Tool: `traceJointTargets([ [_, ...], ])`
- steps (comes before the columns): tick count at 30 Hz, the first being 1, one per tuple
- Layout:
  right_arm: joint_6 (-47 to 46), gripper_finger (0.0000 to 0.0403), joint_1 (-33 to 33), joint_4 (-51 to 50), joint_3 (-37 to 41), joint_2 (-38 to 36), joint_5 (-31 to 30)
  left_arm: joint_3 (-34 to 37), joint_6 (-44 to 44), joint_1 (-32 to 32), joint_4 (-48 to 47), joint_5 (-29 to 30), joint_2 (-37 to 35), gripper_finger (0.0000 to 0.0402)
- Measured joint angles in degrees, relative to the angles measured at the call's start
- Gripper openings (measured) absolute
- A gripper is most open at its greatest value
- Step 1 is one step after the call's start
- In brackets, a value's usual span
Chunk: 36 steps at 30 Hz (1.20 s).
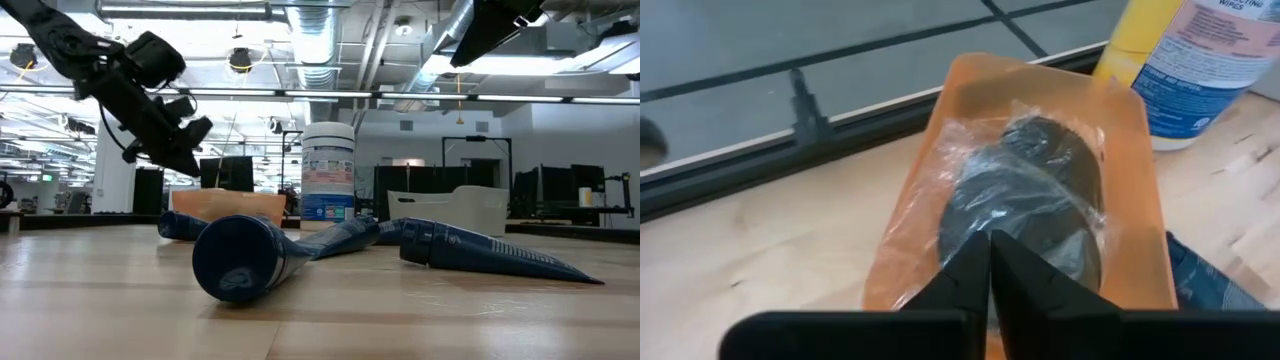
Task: Pick & Place Travel size toiletries
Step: Put the hair brush into the orange bin, then put the shaving cream into the gray bin
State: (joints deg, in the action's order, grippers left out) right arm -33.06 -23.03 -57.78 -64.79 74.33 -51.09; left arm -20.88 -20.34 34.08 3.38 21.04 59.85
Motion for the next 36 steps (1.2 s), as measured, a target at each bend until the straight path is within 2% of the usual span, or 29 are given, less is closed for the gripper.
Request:
traceJointTargets([
  [8,0.00,0.0178,0.04,0.00,0.00,0.01,0.00,-0.02,-0.07,-0.67,8.38,-1.05,8.14,0.0001],
  [20,0.00,0.0171,0.04,0.00,0.00,0.01,0.00,-0.20,-2.60,-0.62,9.63,0.06,14.48,0.0001],
  [29,0.02,0.0172,0.00,-0.02,0.00,0.01,0.00,-2.68,-2.56,-1.28,10.20,-0.49,12.61,0.0012],
  [33,0.02,0.0181,0.00,-0.02,-0.01,0.01,0.05,-4.69,-2.47,-3.13,10.85,-0.97,8.88,0.0040],
  [36,0.04,0.0196,0.00,0.30,0.08,0.01,0.06,-5.69,-0.94,-4.87,11.29,-5.09,4.58,0.0070],
])
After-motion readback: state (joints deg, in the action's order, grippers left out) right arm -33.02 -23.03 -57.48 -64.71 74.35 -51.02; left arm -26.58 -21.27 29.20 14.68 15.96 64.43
